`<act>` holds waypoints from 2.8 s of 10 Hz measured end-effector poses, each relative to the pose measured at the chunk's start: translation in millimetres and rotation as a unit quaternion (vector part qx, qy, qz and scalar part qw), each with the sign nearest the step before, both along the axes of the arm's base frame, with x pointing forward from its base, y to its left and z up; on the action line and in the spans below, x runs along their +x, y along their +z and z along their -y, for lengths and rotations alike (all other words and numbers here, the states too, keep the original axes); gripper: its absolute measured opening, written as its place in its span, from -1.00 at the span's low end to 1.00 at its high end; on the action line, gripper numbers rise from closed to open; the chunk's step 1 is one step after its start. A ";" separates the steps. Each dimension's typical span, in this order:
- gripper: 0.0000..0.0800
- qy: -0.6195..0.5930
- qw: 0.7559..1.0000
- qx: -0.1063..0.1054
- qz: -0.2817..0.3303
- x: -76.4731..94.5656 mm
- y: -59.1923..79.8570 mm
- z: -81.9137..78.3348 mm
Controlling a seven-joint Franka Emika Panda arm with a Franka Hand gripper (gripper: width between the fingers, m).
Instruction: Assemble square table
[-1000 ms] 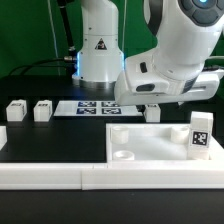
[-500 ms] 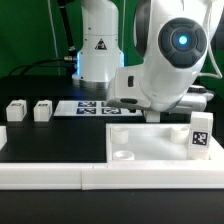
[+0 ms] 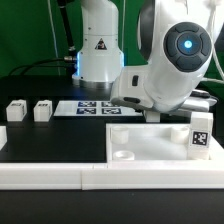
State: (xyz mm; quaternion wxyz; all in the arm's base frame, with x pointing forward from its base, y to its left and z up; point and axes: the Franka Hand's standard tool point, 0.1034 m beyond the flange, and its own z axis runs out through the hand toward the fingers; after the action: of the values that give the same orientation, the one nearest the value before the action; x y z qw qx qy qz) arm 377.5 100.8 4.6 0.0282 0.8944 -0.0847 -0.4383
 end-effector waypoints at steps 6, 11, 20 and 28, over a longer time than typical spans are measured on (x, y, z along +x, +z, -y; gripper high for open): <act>-0.28 -0.002 1.000 0.000 0.000 0.5 0.0 1.7; -0.27 -0.004 1.000 0.002 0.000 2.6 2.7 5.5; -0.27 -0.030 0.992 0.018 0.120 43.8 77.6 52.5; -0.27 0.025 0.917 0.011 0.399 97.9 116.4 60.6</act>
Offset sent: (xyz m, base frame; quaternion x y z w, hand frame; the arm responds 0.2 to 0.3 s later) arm 0.0000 0.0000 0.0000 0.0000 0.0000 0.0000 1.0000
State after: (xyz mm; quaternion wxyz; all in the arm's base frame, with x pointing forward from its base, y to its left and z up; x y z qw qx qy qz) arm 475.4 40.2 121.0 -0.0069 0.9970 -0.0621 -0.0450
